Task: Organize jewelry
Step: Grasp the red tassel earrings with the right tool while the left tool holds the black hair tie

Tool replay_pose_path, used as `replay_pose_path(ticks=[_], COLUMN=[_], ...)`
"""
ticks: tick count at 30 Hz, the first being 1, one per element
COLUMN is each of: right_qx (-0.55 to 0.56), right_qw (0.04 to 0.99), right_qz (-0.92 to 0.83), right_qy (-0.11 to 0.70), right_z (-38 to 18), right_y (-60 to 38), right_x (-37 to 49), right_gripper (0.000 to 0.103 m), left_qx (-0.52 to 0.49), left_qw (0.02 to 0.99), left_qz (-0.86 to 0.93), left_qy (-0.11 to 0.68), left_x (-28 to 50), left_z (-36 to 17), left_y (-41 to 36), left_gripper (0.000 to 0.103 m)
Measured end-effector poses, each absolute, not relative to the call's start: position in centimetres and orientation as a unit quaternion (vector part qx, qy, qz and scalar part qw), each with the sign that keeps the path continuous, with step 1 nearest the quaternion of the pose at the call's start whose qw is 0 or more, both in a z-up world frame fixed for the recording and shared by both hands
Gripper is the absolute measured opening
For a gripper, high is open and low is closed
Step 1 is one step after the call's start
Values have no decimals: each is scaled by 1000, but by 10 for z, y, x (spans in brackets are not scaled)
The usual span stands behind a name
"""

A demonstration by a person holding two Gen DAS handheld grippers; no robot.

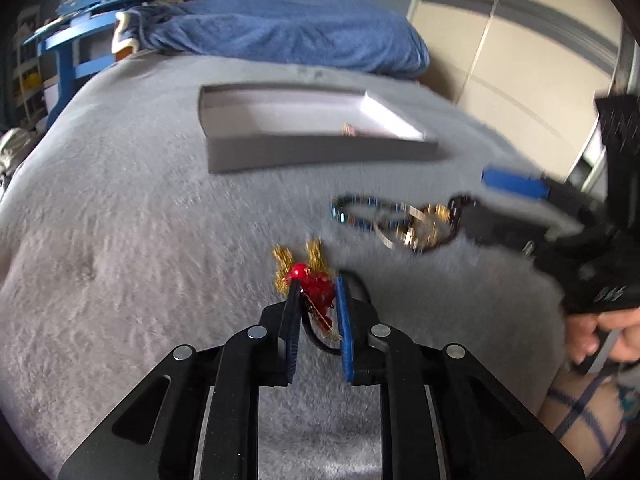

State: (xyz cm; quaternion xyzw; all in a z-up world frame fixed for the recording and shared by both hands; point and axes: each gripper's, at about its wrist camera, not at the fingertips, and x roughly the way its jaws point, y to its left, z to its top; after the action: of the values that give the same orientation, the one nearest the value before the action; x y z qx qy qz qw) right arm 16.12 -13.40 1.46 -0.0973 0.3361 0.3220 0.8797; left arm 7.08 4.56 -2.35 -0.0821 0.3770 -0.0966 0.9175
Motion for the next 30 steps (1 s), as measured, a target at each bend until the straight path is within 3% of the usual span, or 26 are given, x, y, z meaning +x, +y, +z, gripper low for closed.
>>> replay_pose_path(ticks=[7,14,17,20,30], right_qx=[-107,-120,-126,-130,-157], right_qw=[861,812,803,799,787], right_qz=[349,410,416,422,438], right_qy=[353,398,408,408,404], right_z=[12,-3,-10,-13,-21], right_y=[-111,-59,-48,-44,-17], right_x=[164,160,156,151,144], right_gripper=[83,60,59,59,59], left_qx=[-113,-133,-158,-169,-187], left_qw=[931,921,913,910,905], left_qz=[-94,-81,-56,-42,-39], left_qy=[333,358,372,377,381], left_x=[62,60,56,50,22], left_z=[8,1,-10,-20,-34], left_y=[70,91,109,122,144], left_gripper=[15,15,15,26,31])
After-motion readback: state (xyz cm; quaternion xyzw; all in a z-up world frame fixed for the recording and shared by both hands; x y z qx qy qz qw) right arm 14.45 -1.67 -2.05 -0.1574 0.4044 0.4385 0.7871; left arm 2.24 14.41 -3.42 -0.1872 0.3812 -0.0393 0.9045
